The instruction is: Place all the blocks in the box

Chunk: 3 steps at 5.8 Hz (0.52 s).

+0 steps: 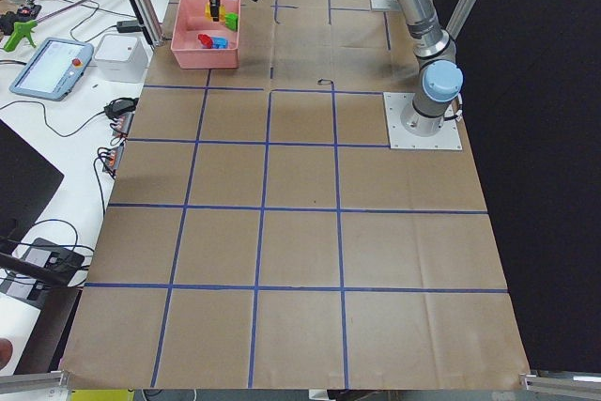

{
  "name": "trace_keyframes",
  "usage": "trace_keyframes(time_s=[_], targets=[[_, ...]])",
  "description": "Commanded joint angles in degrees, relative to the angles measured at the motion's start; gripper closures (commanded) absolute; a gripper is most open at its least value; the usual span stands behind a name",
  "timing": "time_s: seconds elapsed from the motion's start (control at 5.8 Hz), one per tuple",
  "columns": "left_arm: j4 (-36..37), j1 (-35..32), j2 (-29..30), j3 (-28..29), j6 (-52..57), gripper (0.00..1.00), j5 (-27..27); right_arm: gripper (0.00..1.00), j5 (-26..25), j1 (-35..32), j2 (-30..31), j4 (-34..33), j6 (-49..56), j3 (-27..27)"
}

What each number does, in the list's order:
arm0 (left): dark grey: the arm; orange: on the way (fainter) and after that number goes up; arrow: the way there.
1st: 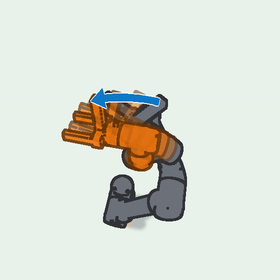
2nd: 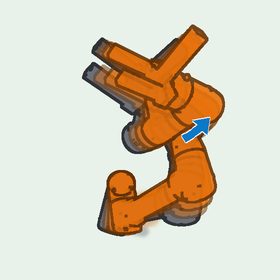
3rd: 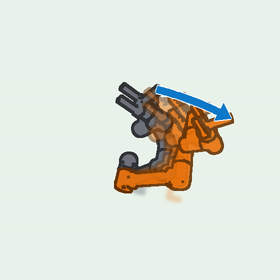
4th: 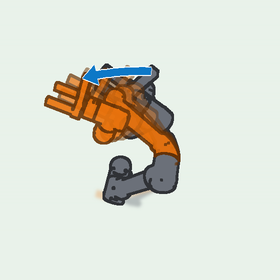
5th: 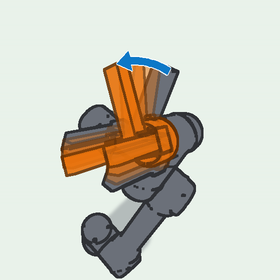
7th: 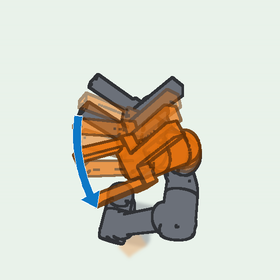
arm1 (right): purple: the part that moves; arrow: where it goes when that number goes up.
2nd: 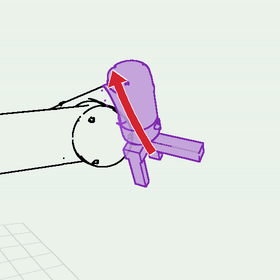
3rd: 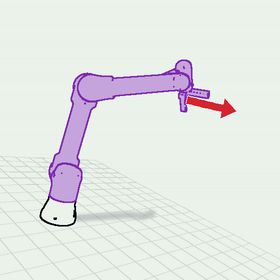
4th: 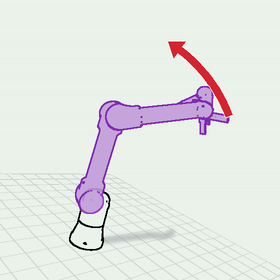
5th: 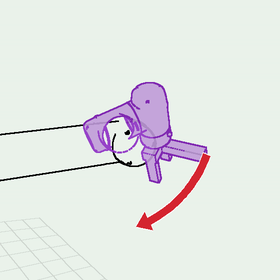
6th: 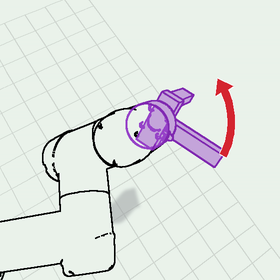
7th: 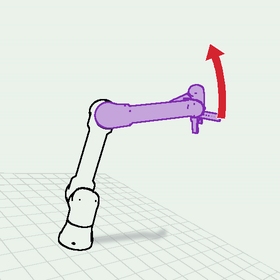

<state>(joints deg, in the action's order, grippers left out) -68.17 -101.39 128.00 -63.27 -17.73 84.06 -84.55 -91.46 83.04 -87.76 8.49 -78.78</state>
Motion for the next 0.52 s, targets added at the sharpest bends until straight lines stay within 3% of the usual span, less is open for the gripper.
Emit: trace_keyframes(time_s=[0.0, 0.17, 0.34], targets=[[6.18, -1.0, 4.53, -0.01, -1.52, 0.67, 0.58, 0.0, -0.62, -0.04, 3.08, 1.46, -9.09, -4.08], [6.9, -0.92, 4.19, -0.01, -1.96, 0.01, 0.67, 0.0, -0.45, 0.05, 5.62, 0.76, -9.19, -8.1], [6.21, -0.74, 2.88, -0.88, -1.79, 0.0, 0.58, 0.0, -0.53, 0.14, 8.6, -3.34, -9.1, -13.62]])
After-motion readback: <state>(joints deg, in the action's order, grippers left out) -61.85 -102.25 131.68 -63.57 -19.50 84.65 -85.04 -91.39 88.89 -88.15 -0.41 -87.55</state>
